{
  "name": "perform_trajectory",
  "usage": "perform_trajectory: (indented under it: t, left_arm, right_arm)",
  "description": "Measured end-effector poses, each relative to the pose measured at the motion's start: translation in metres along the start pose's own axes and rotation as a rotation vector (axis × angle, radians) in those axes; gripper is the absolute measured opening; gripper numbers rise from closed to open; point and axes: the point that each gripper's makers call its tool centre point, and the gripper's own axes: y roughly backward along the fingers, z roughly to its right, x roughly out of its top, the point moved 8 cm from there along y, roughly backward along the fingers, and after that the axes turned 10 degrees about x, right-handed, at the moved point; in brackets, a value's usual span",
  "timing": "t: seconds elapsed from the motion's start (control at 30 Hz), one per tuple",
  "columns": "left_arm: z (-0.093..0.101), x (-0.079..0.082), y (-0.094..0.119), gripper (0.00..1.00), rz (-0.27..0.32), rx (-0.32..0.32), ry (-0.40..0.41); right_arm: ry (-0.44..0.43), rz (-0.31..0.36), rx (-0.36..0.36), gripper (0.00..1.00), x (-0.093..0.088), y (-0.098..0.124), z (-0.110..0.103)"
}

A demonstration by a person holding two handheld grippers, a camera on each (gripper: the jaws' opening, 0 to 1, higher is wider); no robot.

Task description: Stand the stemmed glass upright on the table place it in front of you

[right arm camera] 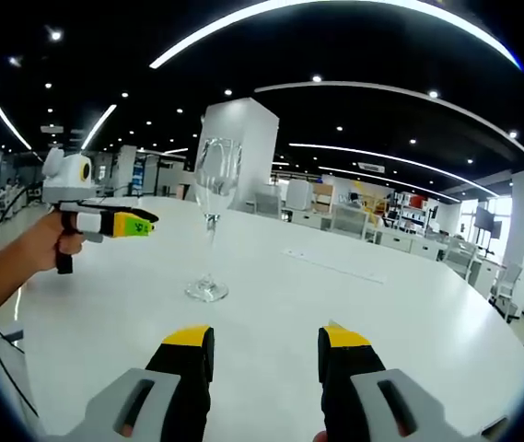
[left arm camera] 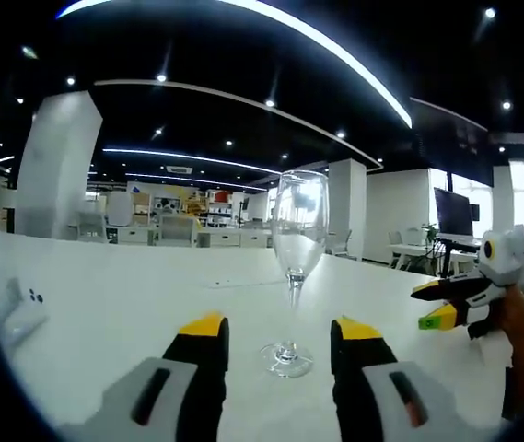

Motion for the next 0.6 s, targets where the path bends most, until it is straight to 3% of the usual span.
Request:
perform_trajectory:
  t: [0.6]
  left_arm:
    - [-0.0012, -0.0008, -0.0013, 0.44, -0.007, 0.01, -0.029]
  right_arm:
    - [0.001, -0.007, -0.005, 0.48, -0.0013, -0.0001, 0.0005]
